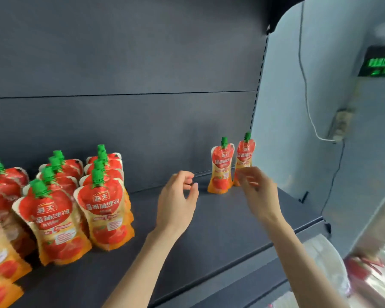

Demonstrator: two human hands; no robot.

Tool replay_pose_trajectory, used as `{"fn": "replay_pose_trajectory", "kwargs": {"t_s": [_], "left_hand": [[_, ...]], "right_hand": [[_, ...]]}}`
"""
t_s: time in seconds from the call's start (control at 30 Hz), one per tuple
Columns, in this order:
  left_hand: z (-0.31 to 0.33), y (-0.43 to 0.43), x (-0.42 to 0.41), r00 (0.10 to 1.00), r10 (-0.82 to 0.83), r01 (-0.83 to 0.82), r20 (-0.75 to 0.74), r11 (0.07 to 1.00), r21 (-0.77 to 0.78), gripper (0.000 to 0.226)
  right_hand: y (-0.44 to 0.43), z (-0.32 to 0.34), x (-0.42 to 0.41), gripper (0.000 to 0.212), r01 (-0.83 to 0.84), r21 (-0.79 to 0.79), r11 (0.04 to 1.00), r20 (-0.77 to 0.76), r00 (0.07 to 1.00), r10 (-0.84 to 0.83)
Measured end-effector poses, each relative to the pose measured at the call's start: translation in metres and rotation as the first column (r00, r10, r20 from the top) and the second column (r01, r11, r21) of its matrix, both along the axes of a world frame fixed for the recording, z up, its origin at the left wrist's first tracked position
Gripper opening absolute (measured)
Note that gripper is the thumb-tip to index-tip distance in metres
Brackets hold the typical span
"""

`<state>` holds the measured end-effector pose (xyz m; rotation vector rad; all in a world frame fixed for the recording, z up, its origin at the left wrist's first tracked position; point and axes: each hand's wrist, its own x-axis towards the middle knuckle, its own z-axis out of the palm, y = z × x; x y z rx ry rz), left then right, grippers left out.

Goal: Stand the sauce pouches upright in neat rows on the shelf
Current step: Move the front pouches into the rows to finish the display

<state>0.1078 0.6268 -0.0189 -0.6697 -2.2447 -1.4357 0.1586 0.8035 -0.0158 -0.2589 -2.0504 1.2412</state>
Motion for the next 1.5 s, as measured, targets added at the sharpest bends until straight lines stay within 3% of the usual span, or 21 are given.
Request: {"fn": "replay_pose_trajectory", "kwargs": {"t_s": [0.17, 0.4, 0.53, 0.77, 0.9, 0.97, 1.17, 1.3, 1.5], "left_hand": [[0.009, 0.09, -0.032, 0.999, -0.016, 0.015, 0.042, 1.0, 0.022, 0.02], [0.018, 0.165, -0.078, 0.976, 0.217, -0.218, 0.012, 0.975, 0.052, 0.05], [0.018, 0.178, -0.106, 0.969, 0.235, -0.24, 0.071, 0.968, 0.077, 0.052], [-0.007, 0.194, -0.107, 0.957, 0.159, -0.239, 0.243, 0.907, 0.347, 0.041], [-0.034, 0.2, -0.108, 0.932, 0.085, -0.237, 0.351, 0.878, 0.415, 0.024], [-0.04, 0.199, -0.106, 0.921, 0.092, -0.253, 0.379, 0.88, 0.402, 0.018], [-0.013, 0.189, -0.074, 0.948, 0.098, -0.232, 0.304, 0.866, 0.443, 0.012], [-0.006, 0.173, -0.02, 0.952, 0.113, -0.241, 0.285, 0.849, 0.47, 0.013], [-0.015, 0.133, 0.081, 0.926, 0.227, -0.353, 0.301, 0.8, 0.485, 0.011]], "right_hand": [[0.085, 0.012, -0.027, 0.012, -0.01, 0.071, 0.997, 0.038, 0.999, 0.008], [0.158, 0.027, -0.091, 0.017, -0.07, 0.17, 0.983, 0.056, 0.997, 0.062], [0.178, 0.026, -0.129, 0.025, -0.146, 0.248, 0.958, 0.052, 0.989, 0.137], [0.186, -0.001, -0.161, 0.038, -0.27, -0.102, 0.957, 0.033, 0.961, 0.275], [0.184, -0.025, -0.16, 0.023, -0.308, -0.332, 0.892, 0.04, 0.94, 0.34], [0.182, -0.03, -0.157, 0.015, -0.303, -0.353, 0.885, 0.042, 0.94, 0.339], [0.171, -0.003, -0.124, 0.02, -0.384, -0.32, 0.866, -0.061, 0.921, 0.385], [0.15, 0.007, -0.075, 0.02, -0.493, -0.361, 0.792, -0.124, 0.867, 0.483], [0.104, -0.006, 0.0, 0.022, -0.56, -0.394, 0.729, -0.083, 0.812, 0.578]]}}
